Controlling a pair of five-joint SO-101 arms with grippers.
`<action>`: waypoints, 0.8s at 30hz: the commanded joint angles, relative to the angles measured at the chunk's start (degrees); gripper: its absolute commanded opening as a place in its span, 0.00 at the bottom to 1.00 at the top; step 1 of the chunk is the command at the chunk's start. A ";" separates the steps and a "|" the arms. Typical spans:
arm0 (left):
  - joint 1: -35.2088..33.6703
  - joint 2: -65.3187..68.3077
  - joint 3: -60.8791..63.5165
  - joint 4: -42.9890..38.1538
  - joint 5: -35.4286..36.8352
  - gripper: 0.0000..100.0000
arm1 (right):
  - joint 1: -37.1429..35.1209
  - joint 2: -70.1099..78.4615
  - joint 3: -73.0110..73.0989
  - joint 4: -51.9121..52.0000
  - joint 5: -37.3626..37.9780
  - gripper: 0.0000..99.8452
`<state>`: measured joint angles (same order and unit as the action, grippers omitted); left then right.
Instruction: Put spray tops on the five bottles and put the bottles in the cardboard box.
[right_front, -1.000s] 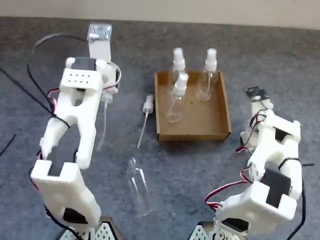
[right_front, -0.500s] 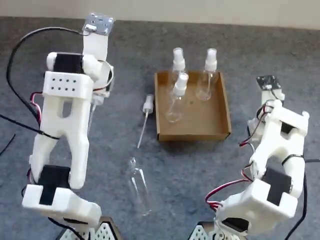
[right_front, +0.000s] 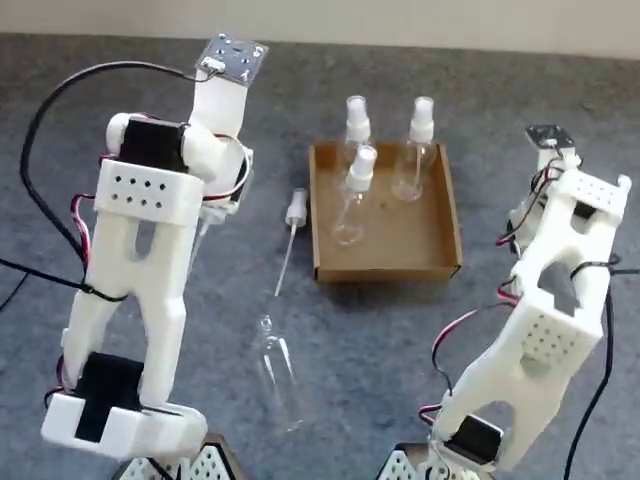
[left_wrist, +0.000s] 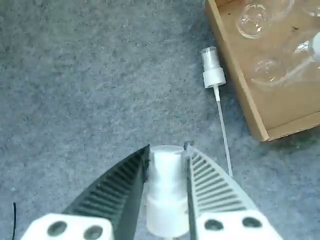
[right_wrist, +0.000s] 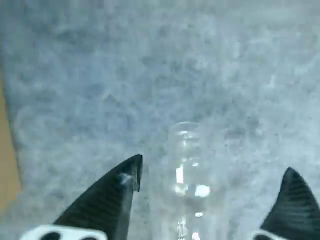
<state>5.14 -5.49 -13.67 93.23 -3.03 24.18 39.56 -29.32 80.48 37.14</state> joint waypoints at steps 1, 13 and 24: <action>0.84 -2.42 -2.42 0.26 -0.26 0.05 | 1.45 3.21 -12.35 8.04 2.02 0.34; 0.66 -2.95 -2.51 0.70 -0.26 0.05 | 2.24 14.11 -26.86 15.96 6.07 0.18; 0.66 -3.03 -2.68 0.79 -0.26 0.05 | 2.33 9.71 -45.76 20.79 0.35 0.00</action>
<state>5.05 -5.85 -13.67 93.23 -3.12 26.29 55.21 -66.95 100.09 41.63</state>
